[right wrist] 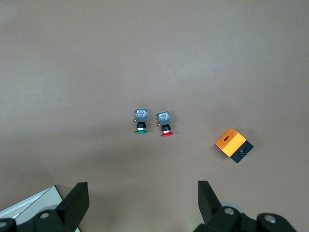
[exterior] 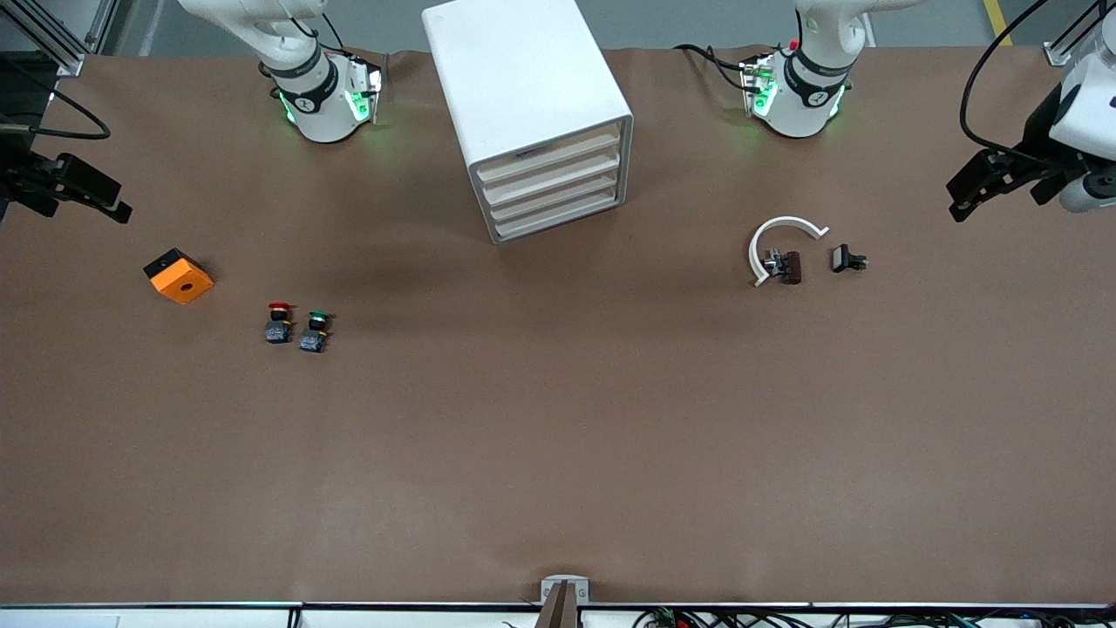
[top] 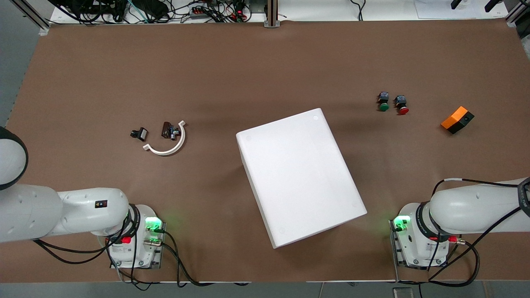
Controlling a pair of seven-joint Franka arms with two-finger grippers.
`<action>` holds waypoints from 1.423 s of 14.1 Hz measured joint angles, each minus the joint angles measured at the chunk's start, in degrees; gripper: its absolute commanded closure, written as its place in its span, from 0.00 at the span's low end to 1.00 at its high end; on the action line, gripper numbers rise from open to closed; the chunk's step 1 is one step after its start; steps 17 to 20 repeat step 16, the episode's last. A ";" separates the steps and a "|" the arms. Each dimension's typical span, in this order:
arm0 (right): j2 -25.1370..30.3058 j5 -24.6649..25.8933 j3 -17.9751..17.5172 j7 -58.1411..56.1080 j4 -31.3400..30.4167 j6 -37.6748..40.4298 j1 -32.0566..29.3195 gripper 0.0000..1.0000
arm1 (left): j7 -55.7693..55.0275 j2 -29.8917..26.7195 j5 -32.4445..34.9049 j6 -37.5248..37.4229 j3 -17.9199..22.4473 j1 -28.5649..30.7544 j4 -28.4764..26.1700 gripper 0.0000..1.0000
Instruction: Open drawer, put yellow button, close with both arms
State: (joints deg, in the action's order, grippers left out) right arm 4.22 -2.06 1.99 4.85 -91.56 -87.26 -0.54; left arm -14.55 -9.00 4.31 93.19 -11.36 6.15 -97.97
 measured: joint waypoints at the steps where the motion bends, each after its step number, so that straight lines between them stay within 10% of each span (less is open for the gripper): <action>1: 0.00 0.00 0.00 0.00 0.01 0.00 0.00 0.00 | 0.14 -0.30 -1.46 -0.42 -0.01 -0.01 -0.01 0.00; 20: -0.21 2.40 -0.52 -0.08 0.29 0.01 0.18 0.00 | 1.10 5.92 -3.90 -2.53 0.96 0.75 6.10 0.00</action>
